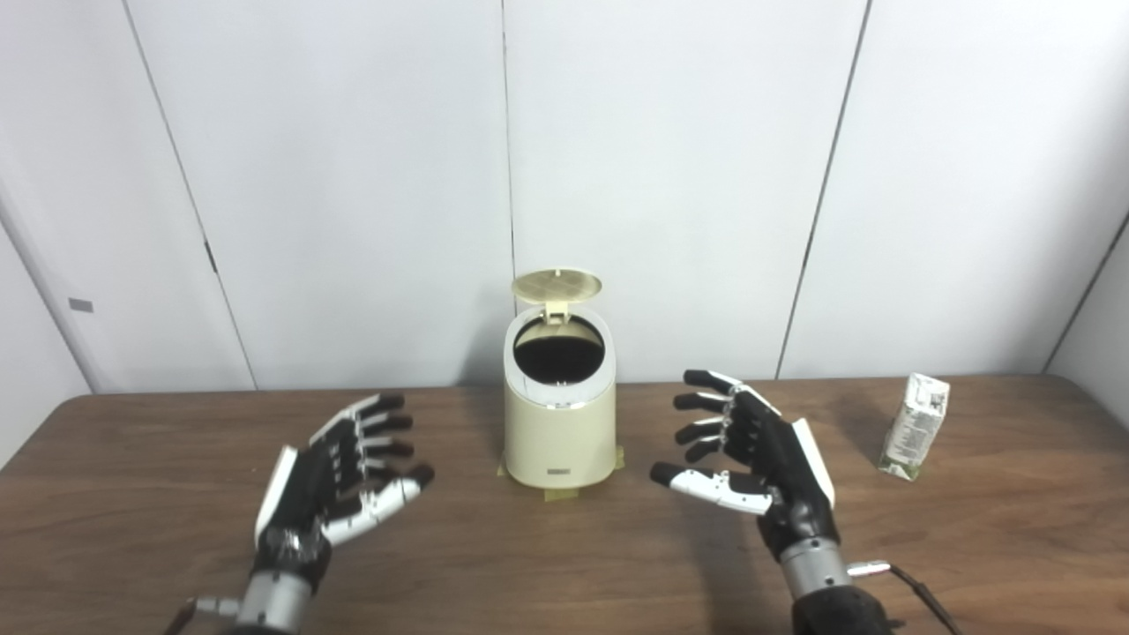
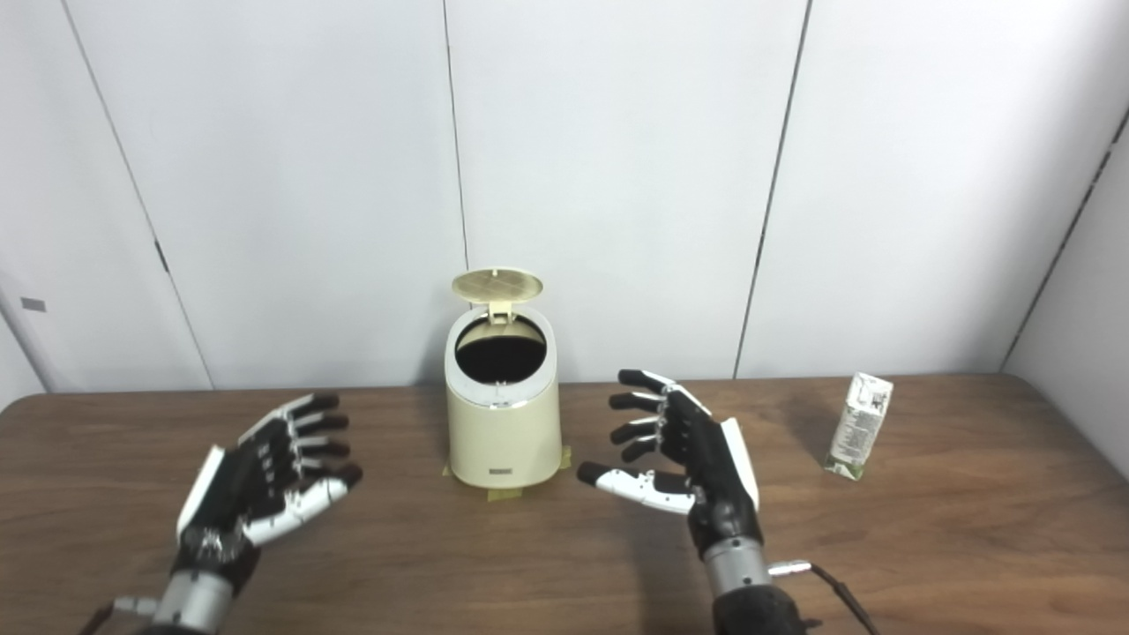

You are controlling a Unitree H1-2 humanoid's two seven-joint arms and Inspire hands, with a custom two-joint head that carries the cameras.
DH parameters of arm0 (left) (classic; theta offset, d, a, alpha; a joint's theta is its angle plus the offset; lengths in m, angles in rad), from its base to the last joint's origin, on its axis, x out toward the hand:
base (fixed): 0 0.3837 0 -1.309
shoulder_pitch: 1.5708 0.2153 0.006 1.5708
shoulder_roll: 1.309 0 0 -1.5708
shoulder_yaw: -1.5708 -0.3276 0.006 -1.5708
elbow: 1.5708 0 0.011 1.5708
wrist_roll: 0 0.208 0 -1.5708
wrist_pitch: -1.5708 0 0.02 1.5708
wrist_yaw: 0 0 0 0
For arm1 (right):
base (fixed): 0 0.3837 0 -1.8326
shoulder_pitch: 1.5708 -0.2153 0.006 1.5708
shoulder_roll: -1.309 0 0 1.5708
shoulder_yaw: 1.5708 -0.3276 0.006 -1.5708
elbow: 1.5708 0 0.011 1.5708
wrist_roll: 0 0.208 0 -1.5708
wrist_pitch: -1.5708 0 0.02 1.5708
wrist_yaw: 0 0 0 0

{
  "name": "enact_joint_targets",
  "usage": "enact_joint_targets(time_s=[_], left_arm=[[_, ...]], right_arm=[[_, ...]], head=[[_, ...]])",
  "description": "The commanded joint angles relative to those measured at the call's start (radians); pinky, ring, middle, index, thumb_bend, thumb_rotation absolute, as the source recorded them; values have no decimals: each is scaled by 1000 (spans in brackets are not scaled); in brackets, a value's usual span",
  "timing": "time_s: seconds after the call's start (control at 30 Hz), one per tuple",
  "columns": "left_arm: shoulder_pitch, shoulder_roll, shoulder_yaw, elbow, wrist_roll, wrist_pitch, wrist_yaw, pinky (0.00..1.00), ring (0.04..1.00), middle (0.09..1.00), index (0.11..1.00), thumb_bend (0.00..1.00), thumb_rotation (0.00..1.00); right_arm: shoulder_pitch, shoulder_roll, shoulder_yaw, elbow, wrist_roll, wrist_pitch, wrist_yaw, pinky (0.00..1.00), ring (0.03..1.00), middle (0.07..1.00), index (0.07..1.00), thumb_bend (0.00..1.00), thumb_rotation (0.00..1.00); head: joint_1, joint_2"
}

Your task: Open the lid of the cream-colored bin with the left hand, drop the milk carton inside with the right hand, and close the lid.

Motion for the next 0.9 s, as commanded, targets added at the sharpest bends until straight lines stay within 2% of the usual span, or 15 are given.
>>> enact_joint_targets(time_s=[0.0,0.13,0.23,0.27,0.33,0.4,0.47,0.5,0.6,0.7,0.83,0.87], left_arm=[[-17,12,1,4,-28,-67,-12,578,663,742,792,708,140],[-15,28,4,54,-45,-107,-27,605,676,754,807,741,126],[-23,35,9,87,-46,-130,-24,618,689,755,801,747,117],[-25,38,10,97,-46,-139,-22,630,700,763,806,739,123],[-30,43,12,113,-47,-150,-22,646,712,768,806,733,125],[-37,50,13,132,-49,-166,-25,664,723,776,812,711,111],[-45,59,12,152,-48,-183,-30,667,725,780,813,697,101],[-48,64,12,162,-45,-192,-31,675,730,784,816,680,85],[-55,73,13,186,-51,-211,-35,682,730,785,817,660,54],[-58,83,14,198,-46,-228,-34,683,729,786,823,635,14],[-54,90,20,192,-45,-223,-28,714,736,785,819,633,10],[-53,93,21,191,-46,-223,-29,721,740,787,819,629,13]], right_arm=[[-36,-37,8,-32,-8,-11,33,538,665,768,760,702,120],[-25,-82,25,-45,-64,2,44,575,731,827,794,746,146],[-33,-134,20,-13,-95,-47,48,602,736,855,834,744,165],[-40,-151,7,7,-82,-66,53,592,739,854,842,771,200],[-53,-177,-15,42,-57,-97,57,522,711,846,851,808,223],[-70,-200,-36,84,-53,-155,43,462,577,766,841,768,187],[-83,-214,-56,102,-68,-180,22,425,519,715,823,754,169],[-90,-223,-65,96,-88,-168,8,413,502,688,807,750,150],[-110,-245,-95,41,-152,-89,-30,478,584,700,761,735,93],[-135,-274,-139,6,-160,-25,-40,555,682,749,747,715,30],[-170,-351,-184,43,-169,-17,-37,633,745,786,775,714,92],[-176,-369,-190,53,-168,-16,-35,648,759,798,794,721,81]], head=[[-9,-3],[-63,-20],[-121,-38],[-146,-48],[-182,-64],[-215,-81],[-253,-99],[-261,-102],[-296,-113],[-321,-115],[-341,-113],[-346,-112]])
